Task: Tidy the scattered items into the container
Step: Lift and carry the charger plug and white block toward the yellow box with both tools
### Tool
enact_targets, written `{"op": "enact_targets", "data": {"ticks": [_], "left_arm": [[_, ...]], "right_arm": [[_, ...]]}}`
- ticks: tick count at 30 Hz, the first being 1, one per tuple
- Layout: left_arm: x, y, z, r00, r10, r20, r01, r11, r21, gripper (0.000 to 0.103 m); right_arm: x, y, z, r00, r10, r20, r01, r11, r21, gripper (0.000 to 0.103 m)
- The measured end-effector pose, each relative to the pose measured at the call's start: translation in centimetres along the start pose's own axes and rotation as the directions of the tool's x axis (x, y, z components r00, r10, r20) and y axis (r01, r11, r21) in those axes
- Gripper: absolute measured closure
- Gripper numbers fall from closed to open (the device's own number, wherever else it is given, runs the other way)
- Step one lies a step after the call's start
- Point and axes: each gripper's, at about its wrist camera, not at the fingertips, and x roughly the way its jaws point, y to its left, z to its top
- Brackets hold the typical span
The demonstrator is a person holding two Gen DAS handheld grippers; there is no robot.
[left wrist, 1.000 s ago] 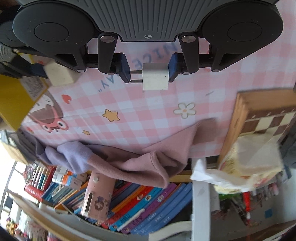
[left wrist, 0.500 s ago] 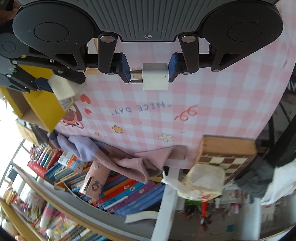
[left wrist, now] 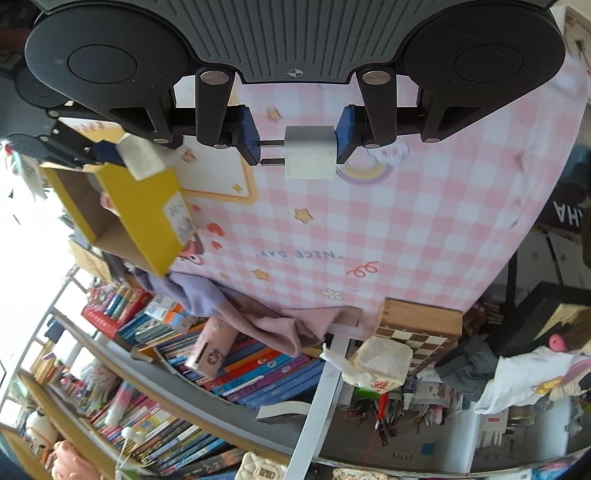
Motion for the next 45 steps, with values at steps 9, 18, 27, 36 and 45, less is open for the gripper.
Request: {"op": "enact_targets", "data": {"ticks": [9, 18, 27, 36, 45], "left_arm": [[-4.5, -1.8, -4.6, 1.000, -0.021, 0.015, 0.021, 1.000, -0.016, 0.062], [-6.5, -3.6, -6.8, 0.999, -0.050, 0.015, 0.050, 0.998, 0.024, 0.062], [-7.0, -5.3, -8.5, 0.994, -0.099, -0.040, 0.102, 0.993, 0.067, 0.062], [-6.1, -6.9, -9.7, 0.977, -0.184, -0.104, 0.194, 0.977, 0.094, 0.062], [-4.8, -9.1, -10.5, 0.946, -0.276, -0.171, 0.301, 0.942, 0.146, 0.062]], "right_arm": [[-5.2, 2.0, -2.9, 1.000, 0.013, 0.016, -0.013, 1.000, -0.015, 0.057], [-9.0, 2.2, -5.6, 0.999, -0.021, 0.025, 0.021, 1.000, 0.012, 0.057], [-11.5, 1.7, -7.5, 0.997, -0.080, 0.017, 0.078, 0.993, 0.085, 0.057], [-13.7, 1.2, -9.7, 0.989, -0.147, -0.023, 0.149, 0.981, 0.120, 0.057], [-15.4, 0.5, -11.2, 0.968, -0.242, -0.067, 0.250, 0.954, 0.165, 0.057]]}}
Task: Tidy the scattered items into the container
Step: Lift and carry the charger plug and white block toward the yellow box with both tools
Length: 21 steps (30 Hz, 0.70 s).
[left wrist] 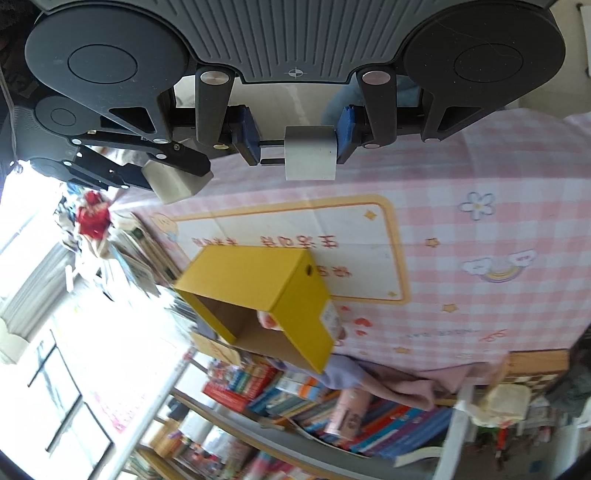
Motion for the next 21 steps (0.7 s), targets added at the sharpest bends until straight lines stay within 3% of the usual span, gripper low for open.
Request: {"op": "enact_targets", "data": {"ticks": [21], "left_arm": [[3.7, -2.5, 1.0, 0.987, -0.146, -0.068, 0.151, 0.987, 0.062, 0.062]], "right_arm": [[-0.7, -2.8, -0.1, 0.991, -0.129, -0.031, 0.130, 0.991, 0.031, 0.058]]}}
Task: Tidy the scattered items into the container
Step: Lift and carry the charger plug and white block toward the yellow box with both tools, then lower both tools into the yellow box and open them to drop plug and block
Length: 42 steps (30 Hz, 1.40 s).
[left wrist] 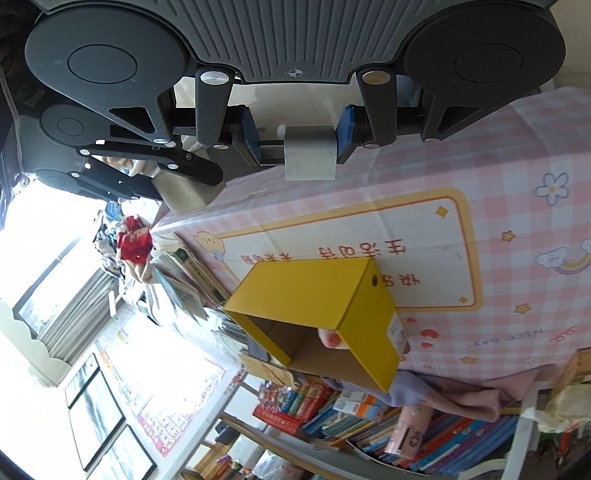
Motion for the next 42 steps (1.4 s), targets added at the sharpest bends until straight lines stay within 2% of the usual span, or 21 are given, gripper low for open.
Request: {"op": "enact_targets", "data": {"ticks": [7, 11, 14, 17, 25, 33, 38, 42], "left_arm": [[1.4, -1.0, 1.2, 1.000, -0.019, -0.011, 0.019, 0.999, 0.032, 0.062], [3.4, -2.0, 1.8, 0.997, -0.062, -0.044, 0.064, 0.996, 0.055, 0.062], [5.0, -3.2, 2.0, 0.993, -0.090, -0.079, 0.097, 0.991, 0.096, 0.062], [5.7, -4.1, 2.7, 0.993, -0.089, -0.076, 0.100, 0.983, 0.151, 0.062], [6.0, -3.7, 7.2, 0.999, -0.004, 0.051, -0.006, 0.980, 0.198, 0.062], [8.9, -4.0, 14.2, 0.983, 0.058, 0.177, -0.096, 0.972, 0.216, 0.062], [11.8, -4.0, 17.8, 0.971, 0.121, 0.204, -0.160, 0.969, 0.186, 0.062], [14.8, -3.3, 20.5, 0.965, 0.174, 0.194, -0.203, 0.969, 0.144, 0.062]], "right_arm": [[0.2, -1.5, 0.0, 1.000, -0.025, -0.002, 0.025, 0.999, 0.024, 0.058], [0.1, -2.8, -0.5, 0.998, -0.062, -0.019, 0.063, 0.997, 0.047, 0.058], [0.3, -4.4, -0.9, 0.995, -0.098, -0.036, 0.101, 0.990, 0.093, 0.058], [1.1, -5.9, -0.8, 0.993, -0.112, -0.040, 0.117, 0.983, 0.141, 0.058], [4.5, -8.1, 3.5, 0.996, -0.072, 0.051, 0.065, 0.990, 0.122, 0.058], [9.4, -11.9, 10.0, 0.992, -0.003, 0.126, -0.004, 0.998, 0.057, 0.058], [13.3, -14.6, 13.6, 0.987, 0.052, 0.151, -0.054, 0.998, 0.010, 0.058], [17.4, -16.1, 15.9, 0.985, 0.104, 0.139, -0.097, 0.994, -0.056, 0.058]]}}
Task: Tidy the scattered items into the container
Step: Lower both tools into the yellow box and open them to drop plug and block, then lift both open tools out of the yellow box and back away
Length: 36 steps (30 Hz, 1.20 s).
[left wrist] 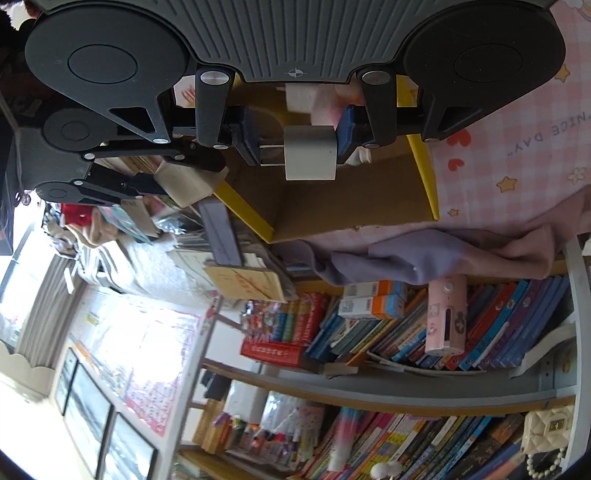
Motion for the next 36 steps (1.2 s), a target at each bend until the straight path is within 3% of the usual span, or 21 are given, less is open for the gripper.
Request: {"op": "enact_targets", "data": {"ticks": [9, 12, 18, 22, 24, 28, 36], "left_arm": [[9.5, 1.2, 3.7, 0.986, 0.107, -0.132, -0.104, 0.994, 0.027, 0.061], [12.2, 0.9, 3.8, 0.974, 0.137, -0.181, -0.126, 0.989, 0.071, 0.061], [15.2, 1.1, 3.3, 0.952, 0.177, -0.249, -0.166, 0.984, 0.066, 0.061], [15.3, 0.6, 3.2, 0.949, 0.205, -0.240, -0.187, 0.978, 0.095, 0.060], [14.9, 0.5, 3.3, 0.953, 0.210, -0.216, -0.194, 0.976, 0.093, 0.048], [13.5, 0.3, 3.7, 0.957, 0.237, -0.170, -0.225, 0.971, 0.083, 0.042], [7.2, -1.0, 3.2, 0.966, 0.250, -0.061, -0.247, 0.968, 0.055, 0.033]], "right_arm": [[11.0, -2.1, 2.3, 0.981, 0.120, -0.154, -0.150, 0.967, -0.205, 0.058], [13.4, -1.9, 2.6, 0.969, 0.150, -0.197, -0.199, 0.946, -0.258, 0.057], [15.8, -1.1, 2.6, 0.944, 0.197, -0.264, -0.276, 0.910, -0.308, 0.057], [16.1, -0.9, 2.7, 0.940, 0.197, -0.277, -0.285, 0.902, -0.325, 0.056], [15.9, -1.0, 2.8, 0.941, 0.212, -0.266, -0.293, 0.901, -0.321, 0.052], [14.8, -1.1, 2.8, 0.953, 0.220, -0.210, -0.280, 0.905, -0.322, 0.039], [10.2, -1.2, 3.3, 0.971, 0.222, -0.084, -0.237, 0.936, -0.259, 0.035]]}}
